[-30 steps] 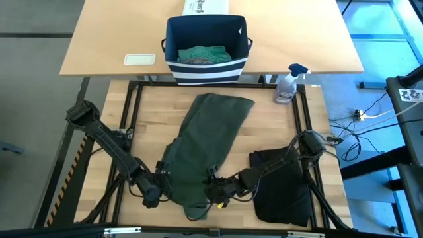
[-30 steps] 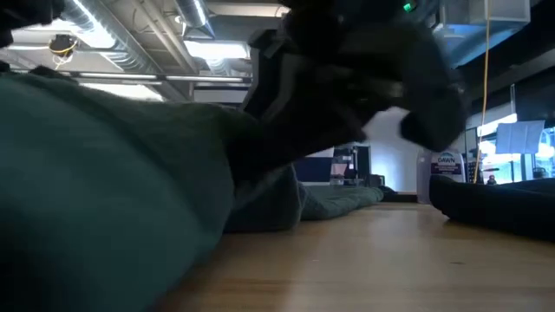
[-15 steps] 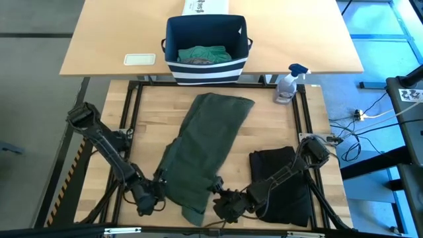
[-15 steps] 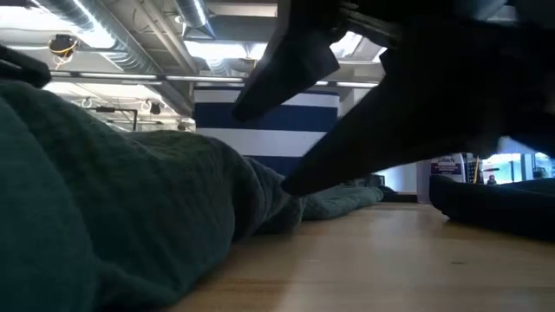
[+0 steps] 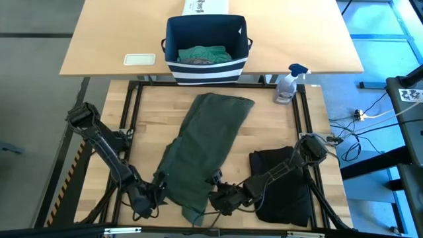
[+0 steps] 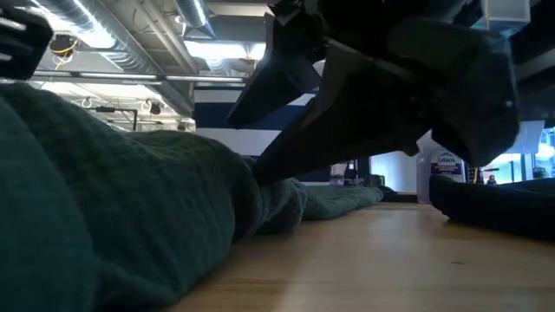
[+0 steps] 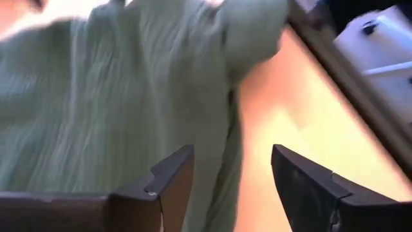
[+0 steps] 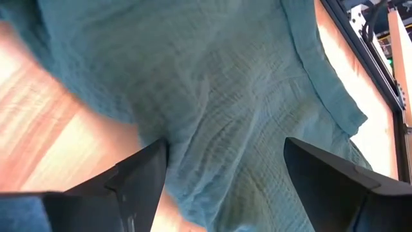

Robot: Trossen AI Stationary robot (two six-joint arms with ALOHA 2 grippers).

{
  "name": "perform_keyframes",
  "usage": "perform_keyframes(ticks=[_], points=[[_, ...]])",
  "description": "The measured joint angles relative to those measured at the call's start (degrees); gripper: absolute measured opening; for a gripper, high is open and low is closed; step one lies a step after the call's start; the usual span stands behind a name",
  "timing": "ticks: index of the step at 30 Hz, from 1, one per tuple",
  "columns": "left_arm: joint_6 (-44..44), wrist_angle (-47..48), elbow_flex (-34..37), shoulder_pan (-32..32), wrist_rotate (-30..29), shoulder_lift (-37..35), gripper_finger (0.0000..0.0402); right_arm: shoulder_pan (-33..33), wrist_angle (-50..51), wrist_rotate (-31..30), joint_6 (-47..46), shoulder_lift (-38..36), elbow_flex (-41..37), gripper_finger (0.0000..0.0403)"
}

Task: Fold Laundry from Bin
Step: Fold the green polo shirt

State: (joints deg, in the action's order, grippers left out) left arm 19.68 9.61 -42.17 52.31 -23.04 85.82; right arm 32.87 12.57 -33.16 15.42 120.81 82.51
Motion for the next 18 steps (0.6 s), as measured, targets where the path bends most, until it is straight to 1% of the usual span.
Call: perform_keyframes(ticks=[3,8,12,15,18], points=[[-2.7,-1.4,0.0,0.0,0.9,0.0,0.0228,-0.4,-0.1,-0.3,-0.2,0.0,0.0,0.0308],[-3.8,1.5,0.0,-0.1,-0.2,0.4,0.0282,-1.0,-0.3,-0.4,-1.0,0.0,0.0,0.0308],[-6.5,0.7,0.0,-0.2,0.3,3.8,0.0324,-1.2,-0.5,-1.1,-1.6,0.0,0.0,0.0308],[-9.0,0.7,-0.1,-0.1,0.3,7.4,0.0342,-1.5,-0.5,-1.2,-1.9,0.0,0.0,0.0308],[-10.2,2.7,-1.8,-0.1,-2.9,9.8,0.0345,-1.8,-0.4,-1.2,-2.2,0.0,0.0,0.0308]])
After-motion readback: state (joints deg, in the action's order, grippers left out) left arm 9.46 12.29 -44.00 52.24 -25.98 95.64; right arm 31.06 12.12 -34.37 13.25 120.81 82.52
